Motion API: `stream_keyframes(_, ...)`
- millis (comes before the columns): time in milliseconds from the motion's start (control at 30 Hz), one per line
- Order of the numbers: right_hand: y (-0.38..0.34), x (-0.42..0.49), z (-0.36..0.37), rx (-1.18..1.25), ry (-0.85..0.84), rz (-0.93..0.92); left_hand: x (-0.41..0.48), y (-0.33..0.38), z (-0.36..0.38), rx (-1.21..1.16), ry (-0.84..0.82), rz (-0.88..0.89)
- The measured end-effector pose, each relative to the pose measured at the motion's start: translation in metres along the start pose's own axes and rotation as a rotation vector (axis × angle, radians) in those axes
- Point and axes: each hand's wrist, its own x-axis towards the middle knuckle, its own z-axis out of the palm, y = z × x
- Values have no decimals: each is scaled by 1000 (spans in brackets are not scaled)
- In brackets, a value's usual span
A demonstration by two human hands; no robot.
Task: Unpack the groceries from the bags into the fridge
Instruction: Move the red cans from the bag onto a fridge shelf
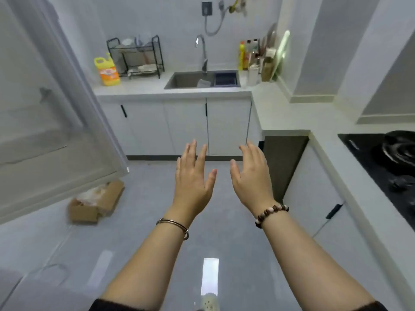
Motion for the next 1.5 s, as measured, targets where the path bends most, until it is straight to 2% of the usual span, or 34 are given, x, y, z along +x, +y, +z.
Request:
stream_keyframes(267,156,18,-115,-125,310,393,102,163,124,-128,-212,386)
stream_keyframes(467,237,-22,-195,-290,499,675,123,280,202,-250,-346,668)
stream_keyframes(800,288,-164,-299,-508,699,1056,32,452,265,-576,-598,1030)
stream_keyframes(1033,297,-264,-359,-613,743,1121,-61,541,274,-764,-743,1111)
stream_keyframes(1200,286,-340,-397,-677,695,1288,-131,585,270,-839,-929,1178)
stream_keyframes(1333,281,-385,-406,-731,641,1438,-170,603,274,-744,-982,1401)
stream_keyframes(1400,284,-400,-406,-793,515,1523,-184,610,281,-633,-930,1540)
stream_keyframes(1500,291,-411,-403,-860,264,1628,-198,618,290,-287,-910,1696)
